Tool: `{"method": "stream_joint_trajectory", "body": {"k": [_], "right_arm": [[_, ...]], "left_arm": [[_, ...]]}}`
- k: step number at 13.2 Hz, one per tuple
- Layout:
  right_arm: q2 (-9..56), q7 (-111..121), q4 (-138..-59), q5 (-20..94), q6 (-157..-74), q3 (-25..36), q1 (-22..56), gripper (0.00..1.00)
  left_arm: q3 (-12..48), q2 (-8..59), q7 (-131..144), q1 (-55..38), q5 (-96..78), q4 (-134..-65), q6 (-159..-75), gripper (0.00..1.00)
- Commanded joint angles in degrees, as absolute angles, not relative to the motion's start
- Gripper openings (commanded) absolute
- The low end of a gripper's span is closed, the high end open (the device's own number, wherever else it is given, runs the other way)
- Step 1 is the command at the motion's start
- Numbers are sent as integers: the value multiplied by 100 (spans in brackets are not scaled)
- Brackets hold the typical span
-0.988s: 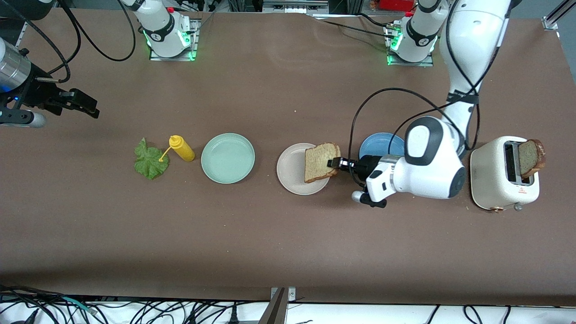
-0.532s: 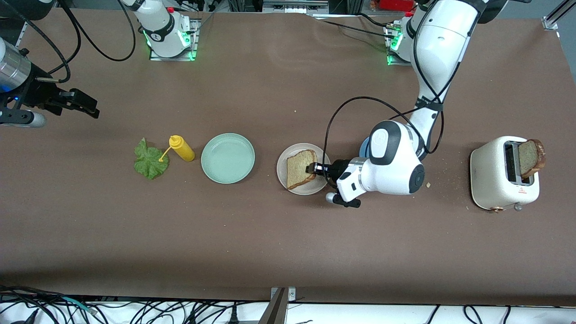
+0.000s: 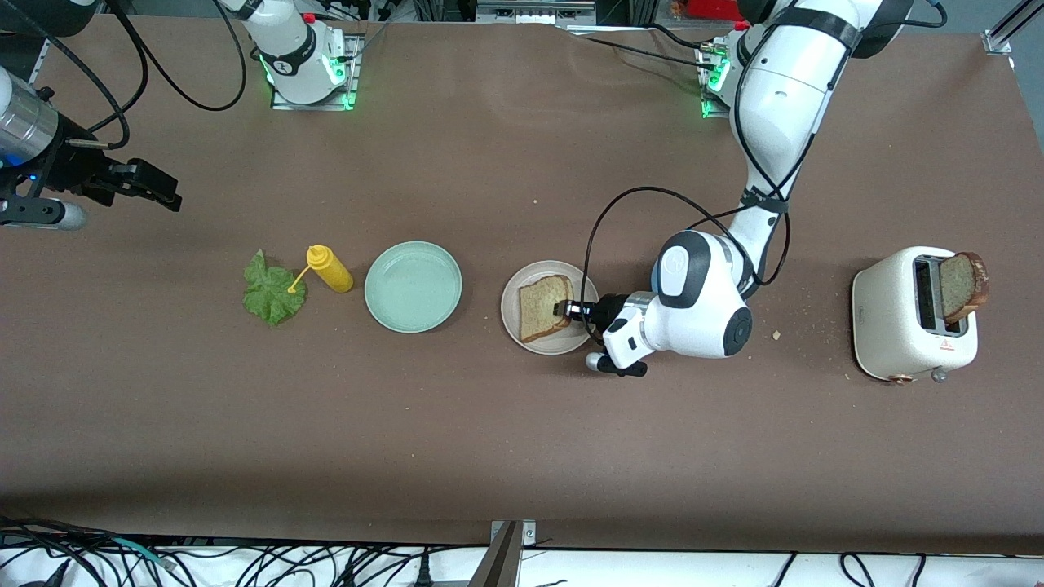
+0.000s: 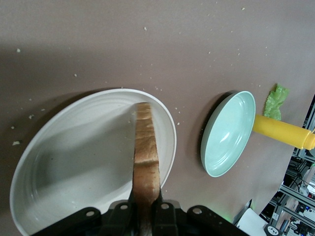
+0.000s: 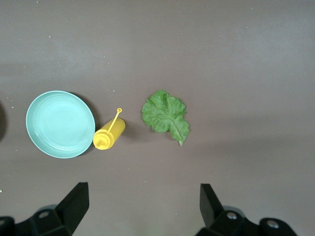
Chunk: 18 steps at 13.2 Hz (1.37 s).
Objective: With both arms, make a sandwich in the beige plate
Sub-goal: 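Carry the toast with the left gripper and lower it onto the beige plate, then open the left gripper and draw the left arm back beside the toaster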
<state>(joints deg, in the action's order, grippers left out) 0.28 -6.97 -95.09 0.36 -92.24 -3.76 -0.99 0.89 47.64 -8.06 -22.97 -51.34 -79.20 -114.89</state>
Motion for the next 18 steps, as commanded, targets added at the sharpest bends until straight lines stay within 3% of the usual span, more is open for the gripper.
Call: {"method": "stream_joint_trajectory", "body": {"k": [1,10,18], "right_arm": [[44,-738,-9404,18,-9105,-457,-176,100],[44,-747,-9413,0,-9105,-439,-167,100],[44,-738,-9413,0,-9105,-439,-167,100]], "left_arm": [[0,4816,-1028,-2338,-5273,-7901,-11514,100],[-114,4404,-932,-1671,-4553,-7954,-11242,100],[-202,3657,-369,-98,-2148,-7919,-11233,100]]}}
